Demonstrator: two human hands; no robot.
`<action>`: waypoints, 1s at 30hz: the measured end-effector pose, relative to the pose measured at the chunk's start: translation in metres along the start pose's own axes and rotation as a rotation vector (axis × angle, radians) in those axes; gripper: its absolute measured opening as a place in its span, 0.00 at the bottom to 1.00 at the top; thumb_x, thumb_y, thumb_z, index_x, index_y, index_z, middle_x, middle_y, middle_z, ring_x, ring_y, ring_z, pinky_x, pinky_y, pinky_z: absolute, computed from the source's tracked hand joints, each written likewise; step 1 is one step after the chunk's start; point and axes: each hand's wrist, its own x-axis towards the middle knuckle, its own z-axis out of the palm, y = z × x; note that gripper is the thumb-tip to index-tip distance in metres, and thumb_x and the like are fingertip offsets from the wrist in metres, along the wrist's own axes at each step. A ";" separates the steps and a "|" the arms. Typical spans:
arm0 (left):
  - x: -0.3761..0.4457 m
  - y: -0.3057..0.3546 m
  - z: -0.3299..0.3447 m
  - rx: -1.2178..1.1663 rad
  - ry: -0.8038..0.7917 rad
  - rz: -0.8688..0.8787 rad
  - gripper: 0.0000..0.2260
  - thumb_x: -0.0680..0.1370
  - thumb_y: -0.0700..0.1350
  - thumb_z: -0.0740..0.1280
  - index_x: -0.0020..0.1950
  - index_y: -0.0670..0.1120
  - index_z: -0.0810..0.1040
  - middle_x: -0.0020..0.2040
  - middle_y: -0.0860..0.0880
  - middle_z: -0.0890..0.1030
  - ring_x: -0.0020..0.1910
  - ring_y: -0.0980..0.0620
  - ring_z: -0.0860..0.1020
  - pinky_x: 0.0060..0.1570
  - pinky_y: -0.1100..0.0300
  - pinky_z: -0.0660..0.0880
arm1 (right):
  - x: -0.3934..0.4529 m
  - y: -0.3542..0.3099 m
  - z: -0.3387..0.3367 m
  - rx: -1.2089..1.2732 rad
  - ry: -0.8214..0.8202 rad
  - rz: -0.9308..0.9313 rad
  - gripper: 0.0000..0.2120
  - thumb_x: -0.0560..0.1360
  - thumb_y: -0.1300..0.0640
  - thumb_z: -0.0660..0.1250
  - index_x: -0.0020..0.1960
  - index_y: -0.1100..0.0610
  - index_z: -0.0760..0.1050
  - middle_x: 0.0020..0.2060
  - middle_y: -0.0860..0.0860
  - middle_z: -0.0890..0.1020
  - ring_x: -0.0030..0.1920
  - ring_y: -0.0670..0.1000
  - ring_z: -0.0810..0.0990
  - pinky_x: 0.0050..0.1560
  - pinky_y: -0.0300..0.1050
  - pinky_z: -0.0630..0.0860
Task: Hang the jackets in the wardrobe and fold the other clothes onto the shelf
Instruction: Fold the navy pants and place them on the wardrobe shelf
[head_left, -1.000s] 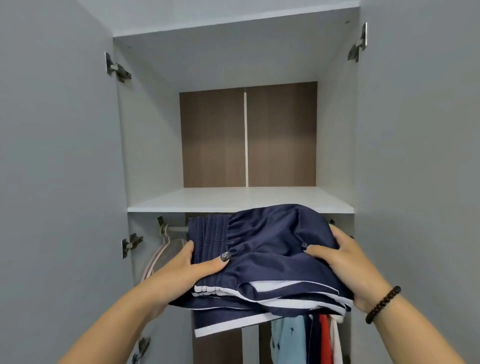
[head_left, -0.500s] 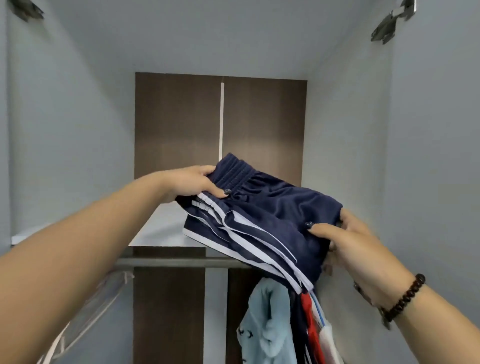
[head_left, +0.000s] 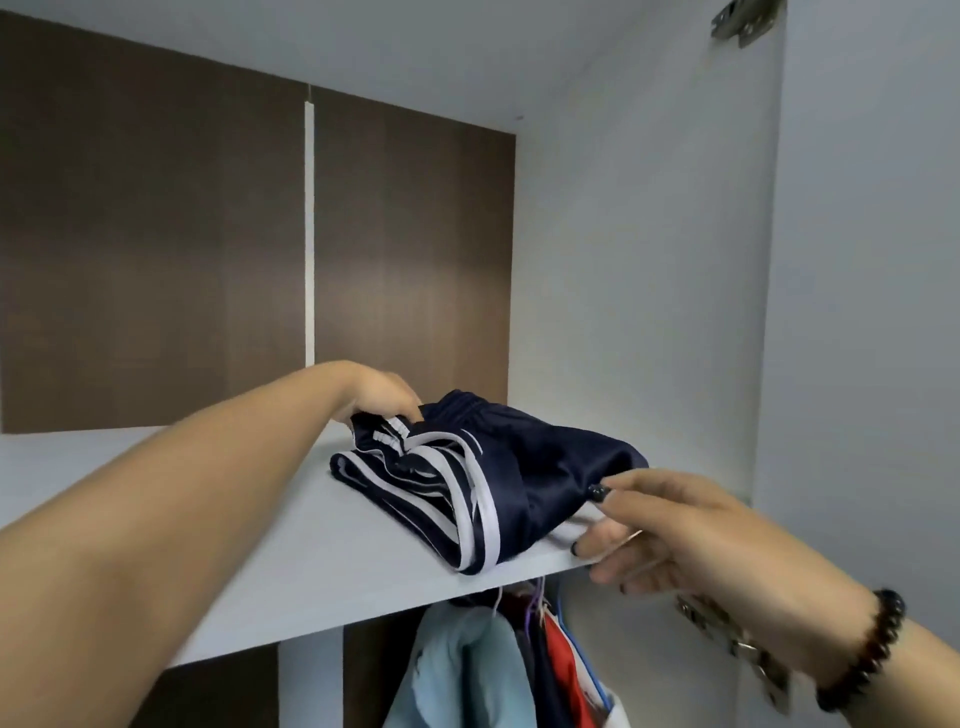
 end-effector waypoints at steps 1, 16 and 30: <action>0.000 0.004 0.002 0.051 0.012 -0.009 0.14 0.76 0.39 0.68 0.60 0.38 0.77 0.52 0.39 0.83 0.47 0.40 0.82 0.42 0.51 0.81 | 0.001 -0.001 -0.004 -0.085 0.017 -0.001 0.07 0.74 0.56 0.64 0.49 0.55 0.78 0.38 0.52 0.86 0.37 0.52 0.84 0.44 0.45 0.76; -0.113 0.054 0.095 0.304 0.225 0.122 0.40 0.70 0.73 0.61 0.77 0.55 0.59 0.77 0.47 0.60 0.73 0.44 0.61 0.69 0.51 0.62 | 0.087 0.035 -0.044 -0.901 0.202 -0.558 0.23 0.71 0.61 0.72 0.63 0.49 0.77 0.56 0.50 0.78 0.56 0.53 0.78 0.55 0.43 0.74; -0.102 0.066 0.119 0.137 0.256 0.065 0.21 0.72 0.58 0.65 0.59 0.46 0.78 0.59 0.47 0.78 0.60 0.46 0.74 0.63 0.50 0.70 | 0.033 0.033 -0.064 -0.834 0.259 -0.641 0.25 0.73 0.64 0.59 0.69 0.50 0.72 0.70 0.47 0.70 0.72 0.48 0.61 0.70 0.36 0.55</action>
